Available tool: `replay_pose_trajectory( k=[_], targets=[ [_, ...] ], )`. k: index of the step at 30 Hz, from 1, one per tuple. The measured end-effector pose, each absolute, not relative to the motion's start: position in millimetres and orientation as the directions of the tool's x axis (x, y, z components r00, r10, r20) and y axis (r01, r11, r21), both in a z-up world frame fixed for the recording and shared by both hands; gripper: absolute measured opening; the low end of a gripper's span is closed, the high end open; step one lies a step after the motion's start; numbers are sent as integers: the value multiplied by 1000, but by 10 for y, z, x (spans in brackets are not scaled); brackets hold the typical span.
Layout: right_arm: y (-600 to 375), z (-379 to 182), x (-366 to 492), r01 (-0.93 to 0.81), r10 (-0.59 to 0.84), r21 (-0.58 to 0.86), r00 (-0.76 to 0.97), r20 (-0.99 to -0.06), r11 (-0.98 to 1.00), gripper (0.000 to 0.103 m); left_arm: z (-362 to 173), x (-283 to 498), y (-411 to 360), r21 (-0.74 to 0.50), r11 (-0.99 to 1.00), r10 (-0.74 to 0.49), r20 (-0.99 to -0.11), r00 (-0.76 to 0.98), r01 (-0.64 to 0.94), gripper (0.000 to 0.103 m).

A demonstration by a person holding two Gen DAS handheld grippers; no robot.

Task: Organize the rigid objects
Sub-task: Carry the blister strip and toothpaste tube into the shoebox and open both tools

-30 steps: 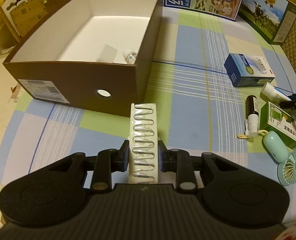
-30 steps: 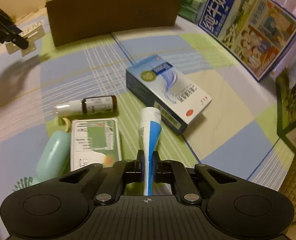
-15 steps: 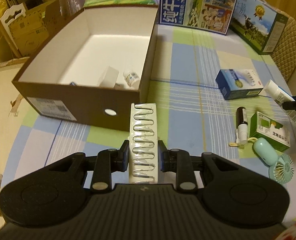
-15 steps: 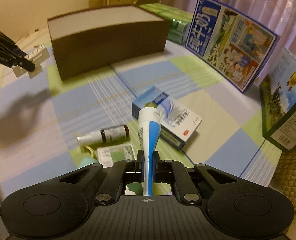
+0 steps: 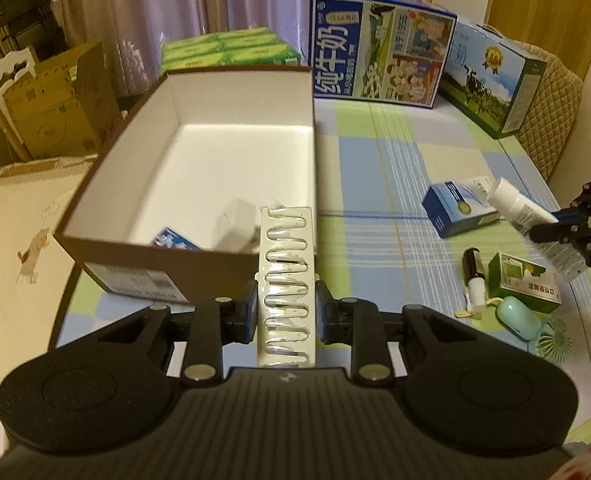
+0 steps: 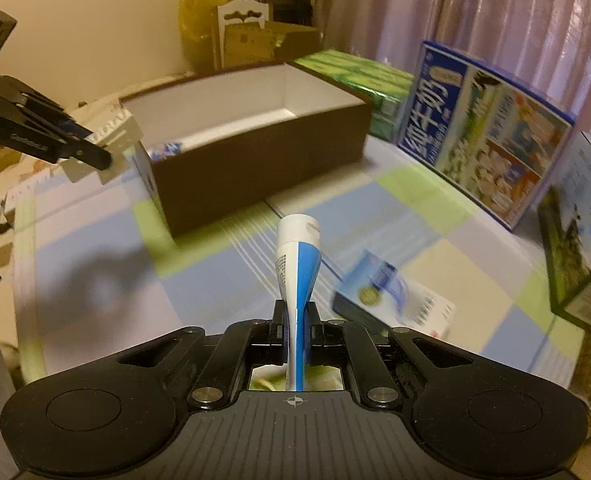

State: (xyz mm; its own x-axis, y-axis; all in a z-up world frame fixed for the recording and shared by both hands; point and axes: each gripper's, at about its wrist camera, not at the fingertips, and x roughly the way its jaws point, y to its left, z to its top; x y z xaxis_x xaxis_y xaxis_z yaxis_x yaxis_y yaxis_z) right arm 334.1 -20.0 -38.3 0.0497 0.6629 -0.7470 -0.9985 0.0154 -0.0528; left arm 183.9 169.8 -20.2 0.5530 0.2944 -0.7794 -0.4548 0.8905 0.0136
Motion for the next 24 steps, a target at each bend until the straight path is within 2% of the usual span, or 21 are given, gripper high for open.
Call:
replay_pose_trajectory(
  k=[12, 24],
  targets=[
    [591, -187, 2775, -1000, 712, 3, -4, -702, -3, 3, -34, 1860, 2374, 61, 915, 309, -739, 598, -398, 23],
    [1493, -72, 2562, -995, 741, 87, -22, -671, 50, 3, -27, 2095, 3018, 52, 938, 269, -735, 623, -344, 23]
  ],
)
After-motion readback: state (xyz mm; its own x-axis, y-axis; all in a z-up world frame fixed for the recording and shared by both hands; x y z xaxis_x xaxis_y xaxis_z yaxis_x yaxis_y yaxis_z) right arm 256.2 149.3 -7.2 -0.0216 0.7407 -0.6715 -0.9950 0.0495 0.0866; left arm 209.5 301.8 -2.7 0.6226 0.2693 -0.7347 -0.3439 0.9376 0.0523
